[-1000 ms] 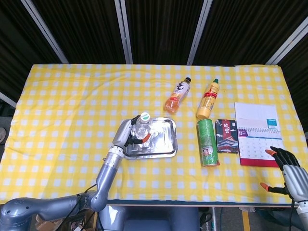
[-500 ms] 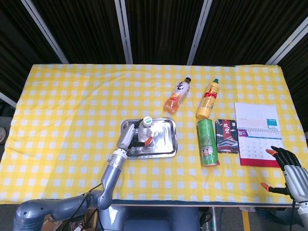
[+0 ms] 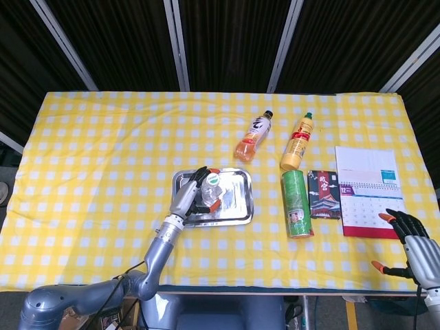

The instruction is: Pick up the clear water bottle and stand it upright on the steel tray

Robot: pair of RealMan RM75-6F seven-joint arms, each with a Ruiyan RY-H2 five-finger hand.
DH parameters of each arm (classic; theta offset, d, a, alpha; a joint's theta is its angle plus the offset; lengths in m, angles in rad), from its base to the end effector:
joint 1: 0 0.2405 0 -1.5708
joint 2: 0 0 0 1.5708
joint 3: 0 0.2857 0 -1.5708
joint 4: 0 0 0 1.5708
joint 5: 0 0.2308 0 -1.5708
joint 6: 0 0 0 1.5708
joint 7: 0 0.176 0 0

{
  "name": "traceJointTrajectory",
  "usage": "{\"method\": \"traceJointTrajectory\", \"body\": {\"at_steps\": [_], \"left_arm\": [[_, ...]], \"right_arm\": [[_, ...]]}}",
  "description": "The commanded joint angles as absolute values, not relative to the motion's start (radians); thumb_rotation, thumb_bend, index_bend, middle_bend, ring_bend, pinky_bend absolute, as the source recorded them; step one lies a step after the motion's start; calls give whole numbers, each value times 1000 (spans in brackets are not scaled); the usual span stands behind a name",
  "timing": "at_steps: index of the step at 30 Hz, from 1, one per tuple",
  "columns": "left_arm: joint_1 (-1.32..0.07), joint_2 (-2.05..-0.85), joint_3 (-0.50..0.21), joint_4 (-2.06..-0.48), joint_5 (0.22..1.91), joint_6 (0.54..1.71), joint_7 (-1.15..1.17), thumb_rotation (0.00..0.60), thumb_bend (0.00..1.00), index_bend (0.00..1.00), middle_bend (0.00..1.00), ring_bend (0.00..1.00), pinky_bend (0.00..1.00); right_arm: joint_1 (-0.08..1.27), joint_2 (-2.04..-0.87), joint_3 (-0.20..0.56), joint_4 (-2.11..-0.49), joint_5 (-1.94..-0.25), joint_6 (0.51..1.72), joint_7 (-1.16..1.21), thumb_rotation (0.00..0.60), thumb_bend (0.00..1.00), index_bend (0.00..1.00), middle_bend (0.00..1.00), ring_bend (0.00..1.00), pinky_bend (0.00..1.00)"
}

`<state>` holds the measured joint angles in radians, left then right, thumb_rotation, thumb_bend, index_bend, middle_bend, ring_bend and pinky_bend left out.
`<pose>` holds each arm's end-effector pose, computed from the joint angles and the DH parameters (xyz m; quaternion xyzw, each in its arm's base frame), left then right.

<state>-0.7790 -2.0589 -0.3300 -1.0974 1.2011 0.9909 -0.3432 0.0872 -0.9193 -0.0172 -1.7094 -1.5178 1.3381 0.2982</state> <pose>-0.0816 0.3847 -0.1695 -0.5224 -0.6191 -0.5442 0.2184 -0.3541 -0.1979 0.1794 0.5820 -0.5057 0.3754 0.5144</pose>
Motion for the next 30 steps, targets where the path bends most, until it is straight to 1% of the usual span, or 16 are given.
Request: {"method": "traceJointTrajectory", "body": {"at_steps": [1, 5, 10, 14, 17, 21, 24, 25, 27, 30], "left_arm": [[-775, -2039, -321, -1117, 1209, 978, -340, 600, 304, 88, 39, 0, 0], [-768, -2022, -322, -1139, 1202, 972, -327, 600, 304, 58, 7, 0, 0], [-754, -1996, -327, -1179, 1202, 987, -316, 600, 304, 37, 0, 0, 0], [-735, -1952, -329, -1237, 1207, 1009, -294, 600, 287, 13, 0, 0, 0], [-709, -1892, -324, -1323, 1199, 1021, -262, 600, 269, 0, 0, 0, 0], [-645, -1736, -311, -1514, 1165, 1066, -133, 600, 257, 0, 0, 0, 0], [-581, -1562, -297, -1700, 1086, 1108, 21, 600, 257, 0, 0, 0, 0], [-568, -1524, -294, -1742, 1066, 1116, 50, 600, 257, 0, 0, 0, 0], [-525, -1395, -282, -1863, 1005, 1138, 122, 600, 258, 0, 0, 0, 0], [-454, -1216, -241, -1977, 1003, 1206, 216, 600, 284, 15, 0, 0, 0]], "right_arm": [[88, -921, -18, -1710, -1517, 1336, 294, 600, 159, 169, 97, 43, 46], [88, -921, -17, -1709, -1512, 1332, 295, 600, 158, 169, 97, 43, 45], [91, -922, -17, -1708, -1510, 1326, 294, 600, 158, 170, 97, 43, 45], [93, -924, -17, -1709, -1511, 1323, 293, 600, 158, 176, 97, 43, 46], [94, -924, -16, -1711, -1511, 1322, 290, 600, 158, 177, 97, 43, 45], [96, -927, -17, -1717, -1510, 1318, 280, 600, 158, 178, 97, 43, 45], [95, -925, -20, -1730, -1522, 1323, 267, 600, 158, 178, 97, 43, 45], [95, -925, -21, -1734, -1525, 1324, 264, 600, 158, 178, 97, 43, 45], [93, -923, -24, -1744, -1532, 1330, 258, 600, 157, 178, 97, 43, 45], [89, -921, -26, -1756, -1537, 1337, 245, 600, 157, 178, 97, 43, 45]]}}
